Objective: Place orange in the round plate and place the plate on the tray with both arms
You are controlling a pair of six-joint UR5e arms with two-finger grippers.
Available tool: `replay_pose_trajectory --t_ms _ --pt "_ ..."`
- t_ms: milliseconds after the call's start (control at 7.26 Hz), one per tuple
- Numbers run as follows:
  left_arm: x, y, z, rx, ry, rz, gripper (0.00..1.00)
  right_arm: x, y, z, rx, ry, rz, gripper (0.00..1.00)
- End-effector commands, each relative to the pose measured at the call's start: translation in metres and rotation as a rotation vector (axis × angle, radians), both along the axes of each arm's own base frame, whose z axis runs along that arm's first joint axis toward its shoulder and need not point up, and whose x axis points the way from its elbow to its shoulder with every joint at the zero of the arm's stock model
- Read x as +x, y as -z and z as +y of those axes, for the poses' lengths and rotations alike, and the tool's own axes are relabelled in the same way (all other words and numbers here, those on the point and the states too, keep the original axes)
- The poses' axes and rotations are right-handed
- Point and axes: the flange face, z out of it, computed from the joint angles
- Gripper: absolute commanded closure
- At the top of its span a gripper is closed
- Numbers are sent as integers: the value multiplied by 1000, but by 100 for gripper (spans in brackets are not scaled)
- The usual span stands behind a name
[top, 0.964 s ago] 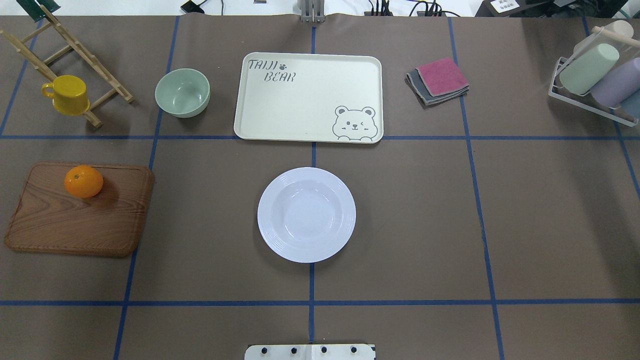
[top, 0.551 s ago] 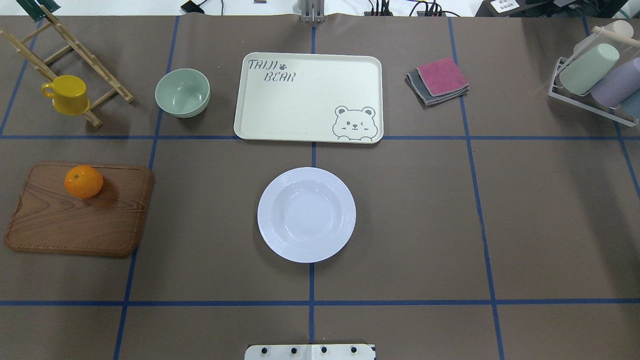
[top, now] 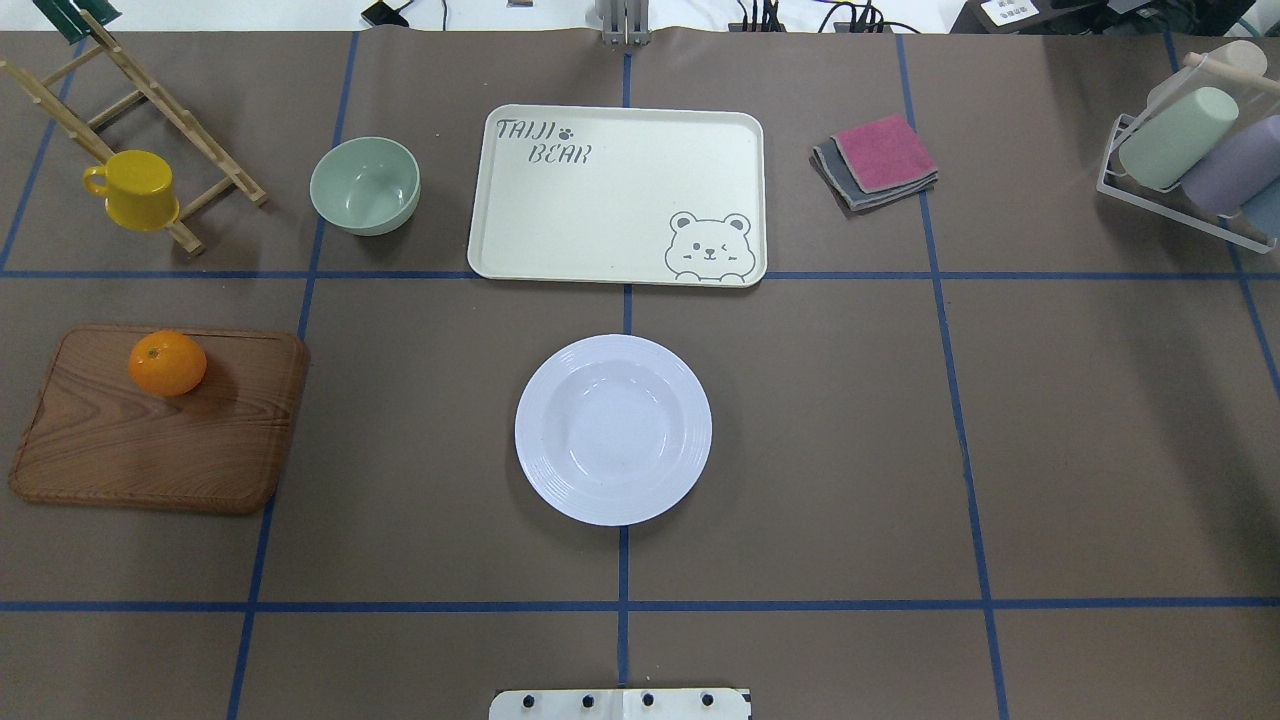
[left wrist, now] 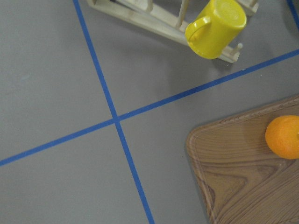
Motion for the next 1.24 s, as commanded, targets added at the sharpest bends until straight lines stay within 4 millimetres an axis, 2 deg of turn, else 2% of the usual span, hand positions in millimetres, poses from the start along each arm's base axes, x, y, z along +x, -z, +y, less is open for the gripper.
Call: replay_pose_trajectory --t_ms 0,275,551,688,826,964,1101 --pt "75 26 -8 22 -19 42 0 -20 14 -14 -2 3 -7 0" --pt "150 27 1 -108 78 35 0 -21 15 -14 -1 5 -8 0" --pt "219 14 9 -126 84 3 0 -21 14 -14 -4 7 -8 0" --pt "240 -3 12 -121 59 16 0 -21 13 -14 -6 7 -8 0" --pt "254 -12 15 -114 37 27 0 -21 13 -14 -6 7 -8 0" --pt "270 -3 13 -134 42 40 0 -21 12 -14 -9 7 -7 0" --pt "283 -4 18 -154 49 31 0 -21 11 -14 -9 8 -7 0"
